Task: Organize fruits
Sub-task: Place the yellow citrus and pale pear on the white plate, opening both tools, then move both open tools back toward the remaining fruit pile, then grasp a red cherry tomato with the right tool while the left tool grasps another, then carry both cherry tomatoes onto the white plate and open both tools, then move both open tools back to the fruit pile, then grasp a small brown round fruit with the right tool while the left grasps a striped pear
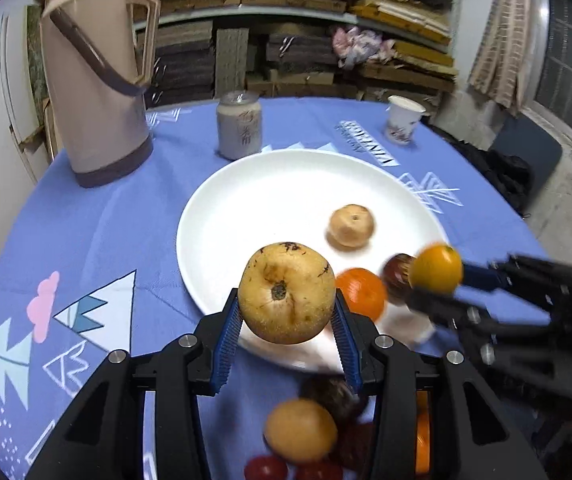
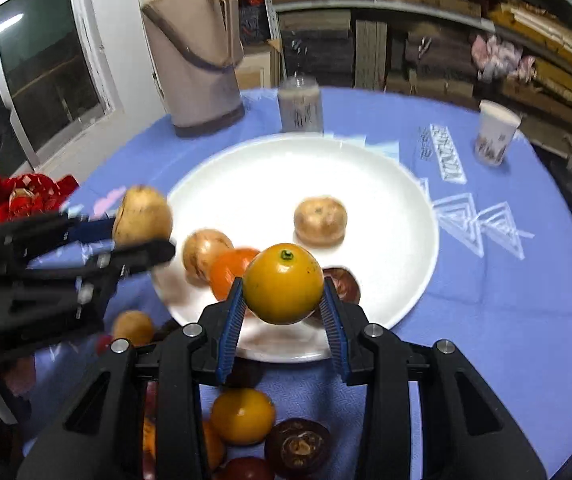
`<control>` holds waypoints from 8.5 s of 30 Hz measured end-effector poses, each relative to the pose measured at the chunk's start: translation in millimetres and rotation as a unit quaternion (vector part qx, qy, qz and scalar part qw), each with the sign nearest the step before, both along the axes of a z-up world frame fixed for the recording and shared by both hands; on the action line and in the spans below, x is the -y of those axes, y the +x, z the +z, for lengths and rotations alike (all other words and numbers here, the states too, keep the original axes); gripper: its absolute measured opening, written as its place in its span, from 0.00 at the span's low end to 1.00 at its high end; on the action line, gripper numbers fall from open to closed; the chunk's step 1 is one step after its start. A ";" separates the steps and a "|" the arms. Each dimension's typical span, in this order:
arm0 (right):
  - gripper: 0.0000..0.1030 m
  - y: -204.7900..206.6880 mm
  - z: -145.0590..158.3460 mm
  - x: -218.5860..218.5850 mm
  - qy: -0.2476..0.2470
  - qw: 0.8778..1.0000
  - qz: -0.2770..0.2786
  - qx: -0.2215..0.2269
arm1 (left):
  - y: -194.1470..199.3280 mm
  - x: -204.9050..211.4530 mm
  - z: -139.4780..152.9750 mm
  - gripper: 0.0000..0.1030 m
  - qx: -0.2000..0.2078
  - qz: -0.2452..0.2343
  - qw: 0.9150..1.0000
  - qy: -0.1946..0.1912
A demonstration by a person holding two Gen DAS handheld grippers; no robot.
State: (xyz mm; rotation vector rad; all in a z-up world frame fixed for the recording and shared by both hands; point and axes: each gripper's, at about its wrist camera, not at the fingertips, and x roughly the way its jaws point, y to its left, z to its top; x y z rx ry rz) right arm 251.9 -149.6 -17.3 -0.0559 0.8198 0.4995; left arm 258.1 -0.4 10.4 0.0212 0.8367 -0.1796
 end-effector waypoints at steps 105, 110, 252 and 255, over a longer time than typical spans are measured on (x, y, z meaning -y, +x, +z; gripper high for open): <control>0.30 -119.6 -43.7 38.2 -0.098 0.993 0.056 -0.019 | -94.5 -41.2 -50.0 0.47 -0.041 -0.035 0.999 -0.005; 0.30 -120.5 -45.7 35.2 -0.096 0.993 0.058 -0.022 | -88.7 -33.6 -51.2 0.25 -0.036 -0.040 0.998 0.009; 0.25 -148.2 -32.6 40.3 -0.037 0.998 0.059 -0.009 | -138.6 8.1 -25.7 0.37 -0.017 -0.105 0.994 0.003; 0.25 -148.1 -19.6 45.2 -0.031 0.998 0.054 0.005 | -136.7 3.5 -12.1 0.37 -0.005 -0.102 0.995 0.002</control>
